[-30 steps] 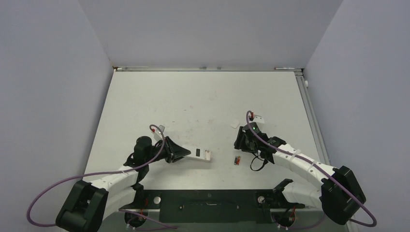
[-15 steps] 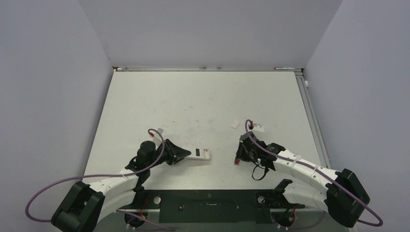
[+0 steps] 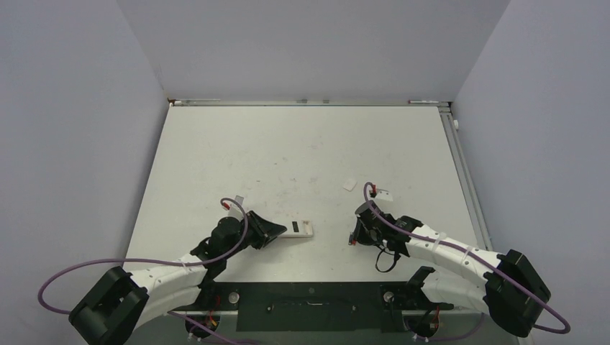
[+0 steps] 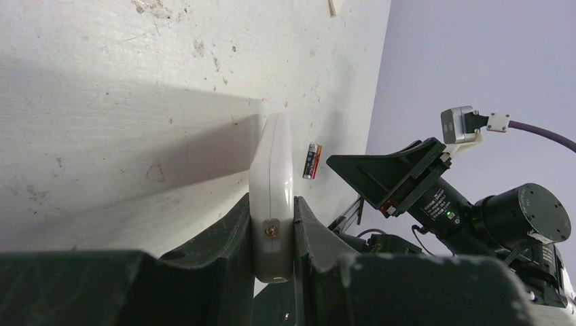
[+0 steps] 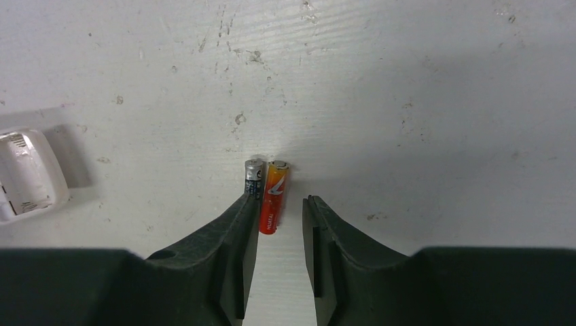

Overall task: Load the batteries into the remote control
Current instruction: Place the remote control at the center of the board, then pick up the battery from the center of the board.

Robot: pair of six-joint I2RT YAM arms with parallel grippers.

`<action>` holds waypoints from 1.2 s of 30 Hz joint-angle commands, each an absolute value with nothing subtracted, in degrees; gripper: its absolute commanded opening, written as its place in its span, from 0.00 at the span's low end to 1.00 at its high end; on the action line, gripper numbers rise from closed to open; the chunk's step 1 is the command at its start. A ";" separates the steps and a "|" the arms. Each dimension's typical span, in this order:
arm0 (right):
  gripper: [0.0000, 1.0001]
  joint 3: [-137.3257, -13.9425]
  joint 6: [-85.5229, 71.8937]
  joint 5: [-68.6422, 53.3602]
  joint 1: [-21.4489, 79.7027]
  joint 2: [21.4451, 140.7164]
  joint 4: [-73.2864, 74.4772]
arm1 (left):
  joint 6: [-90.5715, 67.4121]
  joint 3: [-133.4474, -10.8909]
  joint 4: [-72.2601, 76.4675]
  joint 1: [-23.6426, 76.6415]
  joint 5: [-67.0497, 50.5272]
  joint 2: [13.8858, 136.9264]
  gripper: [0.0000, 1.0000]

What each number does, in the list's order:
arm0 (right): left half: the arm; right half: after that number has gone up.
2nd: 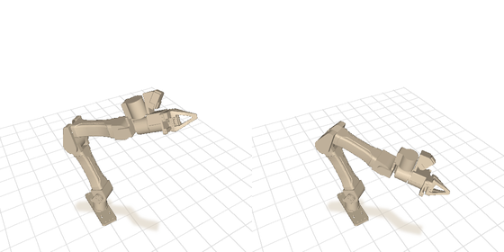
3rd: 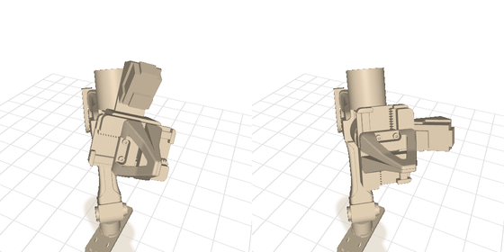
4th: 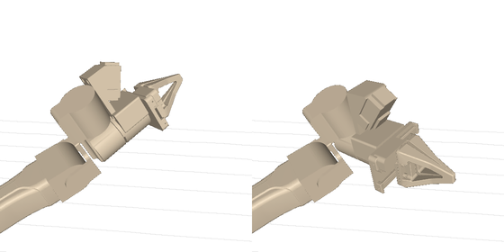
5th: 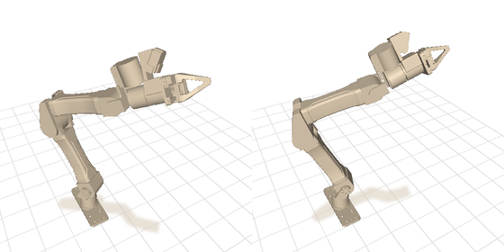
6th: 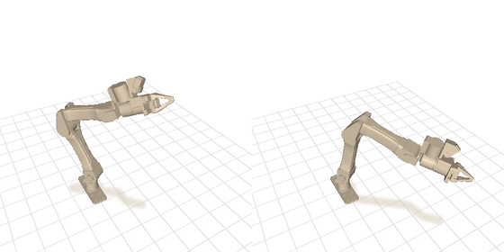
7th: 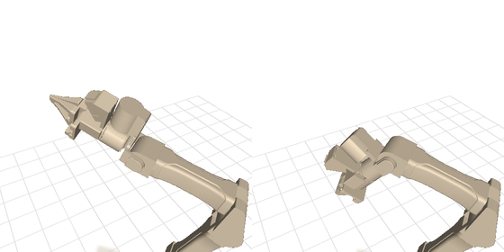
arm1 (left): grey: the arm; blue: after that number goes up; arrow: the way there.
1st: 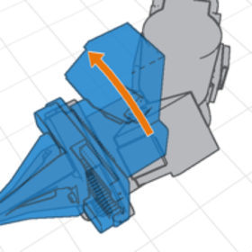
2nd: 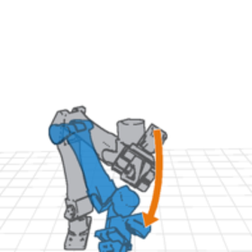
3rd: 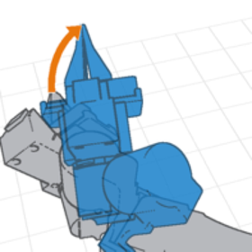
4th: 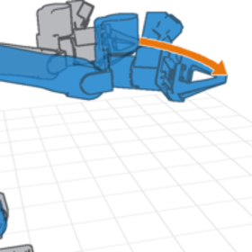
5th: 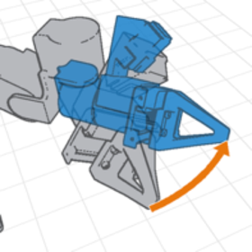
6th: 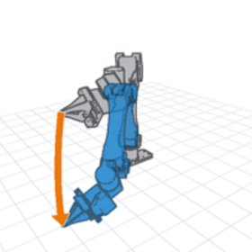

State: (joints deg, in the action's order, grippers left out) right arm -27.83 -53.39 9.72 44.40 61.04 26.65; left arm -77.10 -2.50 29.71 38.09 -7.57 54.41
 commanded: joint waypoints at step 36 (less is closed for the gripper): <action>0.25 -25.95 -54.26 10.50 47.40 65.40 25.46 | -88.09 -5.13 21.96 55.42 14.90 60.16 0.61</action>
